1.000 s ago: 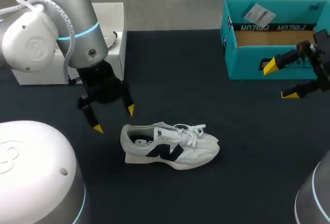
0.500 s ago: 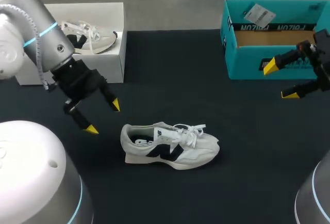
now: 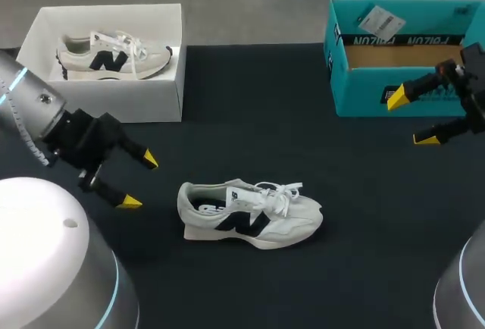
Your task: Take the shoe out of the shoebox, open the shoe tongue, remove and reinsert the insole, then place the shoe into the shoebox
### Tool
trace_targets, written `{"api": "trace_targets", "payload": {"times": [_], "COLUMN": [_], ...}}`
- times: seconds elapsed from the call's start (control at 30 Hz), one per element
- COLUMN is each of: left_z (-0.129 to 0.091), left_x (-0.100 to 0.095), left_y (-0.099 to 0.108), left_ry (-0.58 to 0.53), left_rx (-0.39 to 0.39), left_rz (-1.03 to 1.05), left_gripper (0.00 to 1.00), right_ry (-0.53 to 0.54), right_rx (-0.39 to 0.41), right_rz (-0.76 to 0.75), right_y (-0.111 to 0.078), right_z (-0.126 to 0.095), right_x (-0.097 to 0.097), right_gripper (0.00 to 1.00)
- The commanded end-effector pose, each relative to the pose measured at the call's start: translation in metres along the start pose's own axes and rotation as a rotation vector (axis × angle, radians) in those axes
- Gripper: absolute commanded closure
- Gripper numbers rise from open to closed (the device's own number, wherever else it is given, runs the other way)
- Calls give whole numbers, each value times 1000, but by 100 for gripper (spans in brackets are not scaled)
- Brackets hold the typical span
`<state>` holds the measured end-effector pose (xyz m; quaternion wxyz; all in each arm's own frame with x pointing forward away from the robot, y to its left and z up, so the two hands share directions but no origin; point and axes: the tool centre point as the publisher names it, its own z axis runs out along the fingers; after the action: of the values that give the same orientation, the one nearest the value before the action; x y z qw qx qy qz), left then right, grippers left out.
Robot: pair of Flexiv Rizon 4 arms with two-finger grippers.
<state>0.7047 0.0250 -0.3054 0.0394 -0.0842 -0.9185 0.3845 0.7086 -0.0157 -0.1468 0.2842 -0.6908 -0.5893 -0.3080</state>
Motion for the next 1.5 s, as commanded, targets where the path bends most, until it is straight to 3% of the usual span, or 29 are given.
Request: {"api": "trace_targets", "payload": {"times": [0.03,0.13,0.23,0.43,0.63,0.7,1.23,1.3,1.5], "left_z": [1,1,4,14,24,27,27,38,65], "left_x": [8,8,5,0,-7,-9,-9,-12,-29], "left_y": [0,0,3,12,25,28,28,31,42], "left_ry": [-166,-166,-177,-140,-121,-149,-149,-104,-97], "left_rx": [-2,-2,84,169,160,120,120,158,155], "left_rz": [2,2,-53,-109,-113,-104,-104,-90,-101], "left_gripper": [0,0,0,0,0,0,0,0,0], "right_ry": [-2,-2,-2,-2,-2,-2,-2,-2,-2], "right_rx": [-2,-2,-2,-2,-2,-2,-2,-2,-2], "right_rz": [1,1,1,1,1,1,1,1,1], "right_y": [-1,-1,-1,-1,-1,-1,-1,-1,-1], "right_z": [1,1,1,1,1,1,1,1,1], "right_x": [0,0,0,0,0,0,0,0,0], "right_gripper": [0,0,0,0,0,0,0,0,0]}}
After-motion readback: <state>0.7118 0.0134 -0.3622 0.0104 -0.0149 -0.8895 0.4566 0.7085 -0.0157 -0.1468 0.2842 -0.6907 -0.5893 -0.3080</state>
